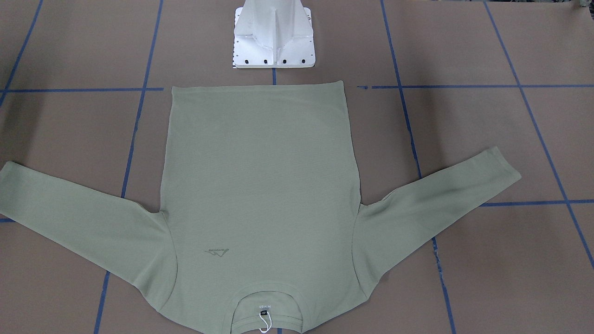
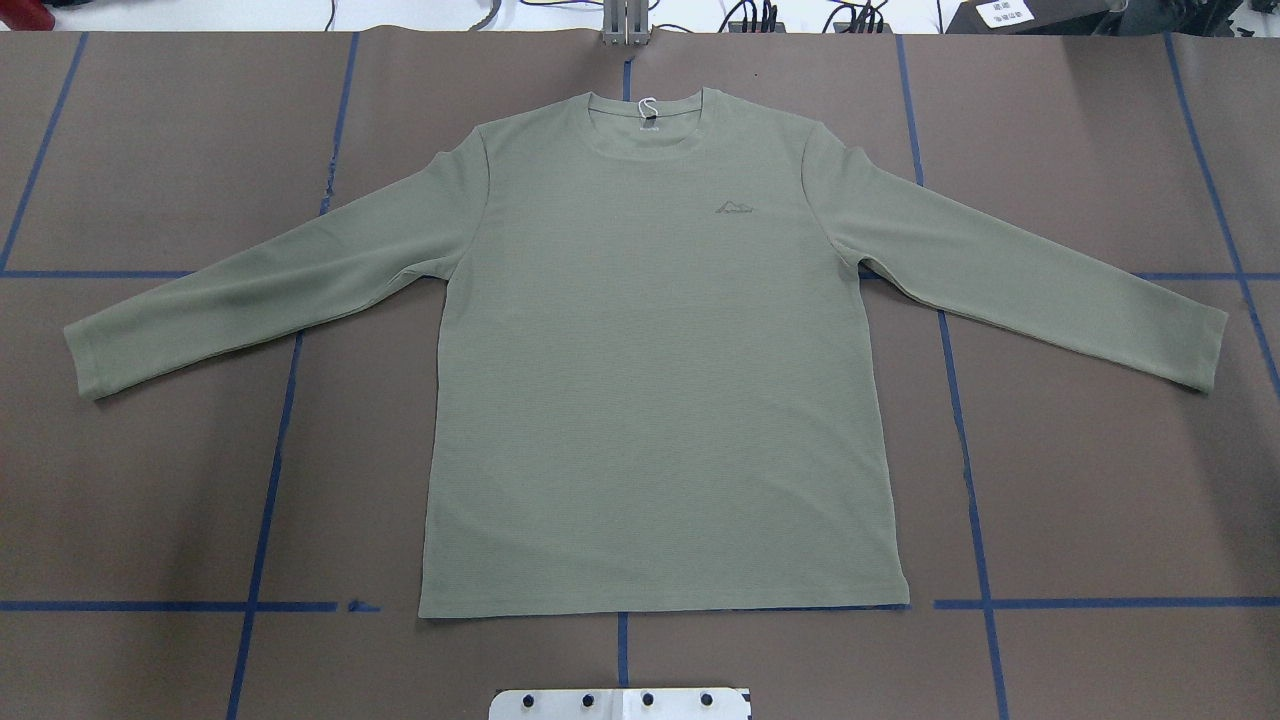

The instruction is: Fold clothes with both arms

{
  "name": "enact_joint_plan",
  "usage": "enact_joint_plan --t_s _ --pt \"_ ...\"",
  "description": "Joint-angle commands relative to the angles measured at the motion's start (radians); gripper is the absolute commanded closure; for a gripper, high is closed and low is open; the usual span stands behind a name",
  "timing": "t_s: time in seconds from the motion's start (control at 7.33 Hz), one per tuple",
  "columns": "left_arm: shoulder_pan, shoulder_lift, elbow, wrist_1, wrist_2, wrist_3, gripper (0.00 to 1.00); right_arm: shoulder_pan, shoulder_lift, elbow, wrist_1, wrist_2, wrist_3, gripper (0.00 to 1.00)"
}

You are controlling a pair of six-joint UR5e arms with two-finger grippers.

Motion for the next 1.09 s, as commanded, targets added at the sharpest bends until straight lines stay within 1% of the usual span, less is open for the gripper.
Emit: enact_joint_plan --t_s 0.0,0.14,0.27,0.41,0.55,0.68,0.82,0.95 --pt "0.028 -0.002 0.000 -0.147 -0.003 -0.006 0.00 -0.004 0.014 0.023 -0.003 0.043 0.035 0.00" --pt "0.036 -0.002 0.004 -0.158 -0.053 -0.003 0.00 -0.057 0.010 0.000 0.035 0.077 0.031 0.00" --pt "0.036 -0.002 0.005 -0.162 -0.116 -0.003 0.00 -0.096 -0.018 -0.047 0.196 0.038 0.043 0.00" --pt "0.039 -0.004 0.013 -0.163 -0.144 -0.006 0.00 -0.115 -0.020 -0.164 0.404 0.033 0.057 0.00" --pt "0.045 -0.019 0.017 -0.159 -0.137 -0.004 0.00 -0.175 -0.011 -0.240 0.567 0.027 0.180 0.00" --pt "0.050 -0.019 0.016 -0.166 -0.135 -0.003 0.00 -0.241 -0.008 -0.256 0.640 -0.016 0.309 0.00" --pt "0.050 -0.010 0.019 -0.219 -0.132 -0.001 0.00 -0.277 0.004 -0.259 0.646 -0.054 0.333 0.00" --pt "0.050 -0.005 0.036 -0.280 -0.114 -0.001 0.00 -0.282 0.039 -0.305 0.646 -0.055 0.333 0.00"
